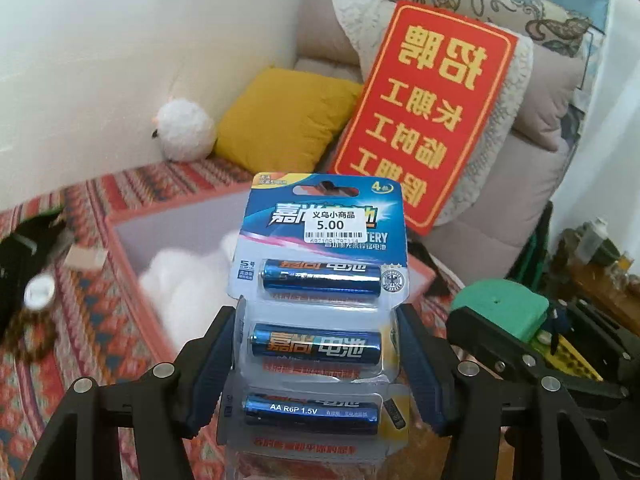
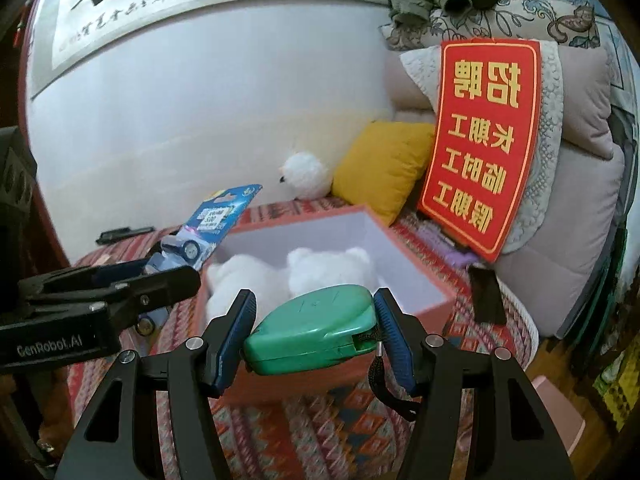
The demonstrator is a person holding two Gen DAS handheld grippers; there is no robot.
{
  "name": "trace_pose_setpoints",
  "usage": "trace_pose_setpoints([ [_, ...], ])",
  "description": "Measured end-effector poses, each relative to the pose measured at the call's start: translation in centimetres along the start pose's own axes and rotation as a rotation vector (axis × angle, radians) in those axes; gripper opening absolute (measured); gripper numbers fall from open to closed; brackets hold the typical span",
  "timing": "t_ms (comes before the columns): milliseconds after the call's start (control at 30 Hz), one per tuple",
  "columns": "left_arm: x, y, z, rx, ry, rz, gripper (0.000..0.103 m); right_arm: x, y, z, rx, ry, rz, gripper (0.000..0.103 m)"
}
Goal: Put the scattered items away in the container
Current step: 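Carry the battery pack and tape measure into the pink box and release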
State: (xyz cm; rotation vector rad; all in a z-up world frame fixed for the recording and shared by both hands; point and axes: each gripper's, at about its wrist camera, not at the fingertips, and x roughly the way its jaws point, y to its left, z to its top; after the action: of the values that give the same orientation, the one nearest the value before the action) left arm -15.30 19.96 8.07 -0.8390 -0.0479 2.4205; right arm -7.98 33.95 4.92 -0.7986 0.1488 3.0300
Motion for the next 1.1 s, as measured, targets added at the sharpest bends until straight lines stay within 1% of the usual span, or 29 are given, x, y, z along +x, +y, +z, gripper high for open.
trace_pose_setpoints([
  [133,3.9,0.7,2.8,0.014,0.012,0.014,0.066,4.3,-1.5,1.9,0.015,0.007,-0.014,0.064],
  [267,8.1,1.6,4.4,0.020,0.040,0.022,0.066,8.2,-3.1,2.8,0.030,0.026,-0.029,0.064],
  [400,11.9,2.4,4.9,0.030,0.075,0.028,0.066,11.9,-4.6,3.0,0.050,0.050,-0.043,0.064],
  [533,14.9,2.7,5.1,0.045,0.109,0.031,0.068,15.1,-6.2,3.0,0.091,0.084,-0.024,0.065],
  [567,15.0,2.8,5.0,0.038,0.107,0.033,0.070,15.7,-6.6,2.9,0.105,0.090,-0.033,0.065],
  [633,15.2,3.2,4.9,0.022,0.104,0.037,0.076,15.9,-7.1,2.8,0.118,0.081,-0.075,0.074],
  [667,15.3,3.4,4.9,0.015,0.102,0.040,0.079,15.8,-7.2,2.8,0.118,0.064,-0.098,0.082],
  [700,15.5,3.6,4.8,0.007,0.100,0.042,0.084,15.7,-7.3,2.8,0.116,0.049,-0.114,0.086],
  [800,15.2,4.0,4.8,-0.009,0.083,0.053,0.091,14.9,-7.2,2.9,0.103,0.036,-0.133,0.086],
  [967,12.6,4.3,4.8,-0.028,0.042,0.078,0.093,13.1,-6.3,2.9,0.096,0.030,-0.118,0.086],
  [1100,9.3,4.2,4.6,-0.037,-0.005,0.109,0.096,9.8,-4.5,2.7,0.072,0.003,-0.113,0.086],
])
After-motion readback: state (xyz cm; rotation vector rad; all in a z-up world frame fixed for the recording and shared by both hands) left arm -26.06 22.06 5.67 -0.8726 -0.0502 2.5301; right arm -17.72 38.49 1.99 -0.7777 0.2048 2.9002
